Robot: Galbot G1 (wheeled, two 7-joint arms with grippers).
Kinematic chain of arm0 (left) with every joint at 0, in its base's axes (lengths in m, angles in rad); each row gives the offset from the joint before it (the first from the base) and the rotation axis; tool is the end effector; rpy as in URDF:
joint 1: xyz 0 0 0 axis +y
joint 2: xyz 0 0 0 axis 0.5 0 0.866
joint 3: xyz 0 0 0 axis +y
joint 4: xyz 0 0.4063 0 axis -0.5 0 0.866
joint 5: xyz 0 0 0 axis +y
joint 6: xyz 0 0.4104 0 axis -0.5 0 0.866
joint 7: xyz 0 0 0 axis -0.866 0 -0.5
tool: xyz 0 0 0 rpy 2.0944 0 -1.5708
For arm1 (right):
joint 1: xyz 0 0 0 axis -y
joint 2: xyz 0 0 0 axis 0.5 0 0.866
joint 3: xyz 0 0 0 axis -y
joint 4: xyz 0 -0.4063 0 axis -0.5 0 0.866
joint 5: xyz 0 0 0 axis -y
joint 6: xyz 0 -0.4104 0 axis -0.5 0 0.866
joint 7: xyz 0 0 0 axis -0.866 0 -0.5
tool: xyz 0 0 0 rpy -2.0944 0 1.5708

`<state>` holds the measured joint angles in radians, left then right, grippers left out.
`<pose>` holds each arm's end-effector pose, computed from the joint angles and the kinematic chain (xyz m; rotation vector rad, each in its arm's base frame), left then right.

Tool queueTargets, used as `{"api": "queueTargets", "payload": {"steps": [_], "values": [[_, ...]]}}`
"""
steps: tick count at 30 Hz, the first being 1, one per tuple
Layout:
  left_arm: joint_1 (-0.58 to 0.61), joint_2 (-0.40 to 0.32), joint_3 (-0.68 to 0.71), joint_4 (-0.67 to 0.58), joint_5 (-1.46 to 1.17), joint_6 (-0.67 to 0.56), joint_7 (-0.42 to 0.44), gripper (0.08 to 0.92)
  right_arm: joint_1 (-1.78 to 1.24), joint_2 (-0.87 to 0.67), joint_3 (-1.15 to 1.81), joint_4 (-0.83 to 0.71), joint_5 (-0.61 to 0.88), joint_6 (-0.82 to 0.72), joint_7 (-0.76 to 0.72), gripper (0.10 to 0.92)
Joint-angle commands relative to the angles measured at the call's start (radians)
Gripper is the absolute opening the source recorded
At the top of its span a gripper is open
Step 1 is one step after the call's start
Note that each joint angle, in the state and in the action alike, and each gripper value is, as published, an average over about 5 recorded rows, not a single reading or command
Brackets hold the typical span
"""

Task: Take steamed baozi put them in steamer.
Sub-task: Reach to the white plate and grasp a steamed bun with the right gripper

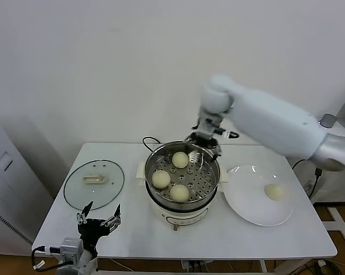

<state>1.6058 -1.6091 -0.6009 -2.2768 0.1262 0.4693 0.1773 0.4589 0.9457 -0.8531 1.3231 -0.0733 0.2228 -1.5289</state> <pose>0.1894 0.0187 -0.2845 -0.0718 -2.8015 -0.1215 0.6431 0.0199 0.0352 1.8210 -0.8149 1.9658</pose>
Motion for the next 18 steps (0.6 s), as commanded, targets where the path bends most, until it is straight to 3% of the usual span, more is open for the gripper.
{"api": "queueTargets", "payload": {"steps": [1, 9, 18], "values": [[0.000, -0.035, 0.001, -0.003, -0.024, 0.008, 0.006, 0.823, -0.063, -0.351, 0.136, -0.066, 0.078, -0.447, 0.060, 0.823], [0.012, -0.024, 0.005, 0.000, -0.038, 0.030, 0.014, 0.823, -0.435, -0.426, 0.434, -0.102, -0.195, -0.359, 0.079, 0.823], [0.028, -0.031, 0.006, 0.012, -0.033, 0.036, 0.013, 0.823, -0.600, -0.284, 0.584, -0.330, -0.354, -0.180, 0.170, 0.823]]}}
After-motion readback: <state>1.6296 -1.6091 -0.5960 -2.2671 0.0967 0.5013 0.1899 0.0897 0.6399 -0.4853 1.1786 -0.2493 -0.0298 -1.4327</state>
